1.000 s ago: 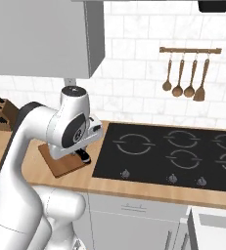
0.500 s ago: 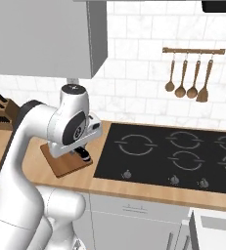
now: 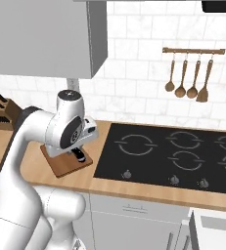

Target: Pick up the knife from the drawer and place it on the cutting board. Then place the meat from the plate to the cutting board.

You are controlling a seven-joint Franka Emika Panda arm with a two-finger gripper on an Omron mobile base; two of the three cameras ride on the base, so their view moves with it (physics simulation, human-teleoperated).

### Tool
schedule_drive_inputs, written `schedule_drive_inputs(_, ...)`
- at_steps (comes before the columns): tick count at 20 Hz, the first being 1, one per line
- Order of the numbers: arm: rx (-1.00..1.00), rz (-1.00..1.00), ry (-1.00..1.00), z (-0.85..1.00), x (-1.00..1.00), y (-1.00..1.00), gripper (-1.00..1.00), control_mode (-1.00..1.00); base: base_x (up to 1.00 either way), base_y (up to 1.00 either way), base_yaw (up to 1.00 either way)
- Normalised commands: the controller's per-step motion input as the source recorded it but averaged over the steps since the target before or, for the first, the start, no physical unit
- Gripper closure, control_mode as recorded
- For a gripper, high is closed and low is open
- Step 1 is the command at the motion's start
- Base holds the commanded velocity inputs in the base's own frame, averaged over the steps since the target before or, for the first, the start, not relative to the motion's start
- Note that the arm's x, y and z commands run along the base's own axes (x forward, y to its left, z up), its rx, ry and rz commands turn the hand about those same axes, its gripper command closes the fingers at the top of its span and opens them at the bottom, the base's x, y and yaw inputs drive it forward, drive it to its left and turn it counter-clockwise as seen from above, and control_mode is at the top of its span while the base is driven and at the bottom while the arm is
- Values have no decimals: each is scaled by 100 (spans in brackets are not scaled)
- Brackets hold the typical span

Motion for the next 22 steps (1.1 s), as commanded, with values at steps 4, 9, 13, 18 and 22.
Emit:
schedule_drive_inputs(4,0,-8,0,-33,49,55,100,-100,0,0,0)
schedule_drive_inputs(9,0,-10,2,-29,74,57,100,-100,0,0,0)
schedule_drive_inputs(13,0,-11,2,-22,72,46,100,-100,0,0,0)
schedule_drive_inputs(18,0,-15,8,-48,54,35,100,-100,0,0,0)
schedule_drive_inputs(22,0,-10,13,-36,38,21,100,-100,0,0,0)
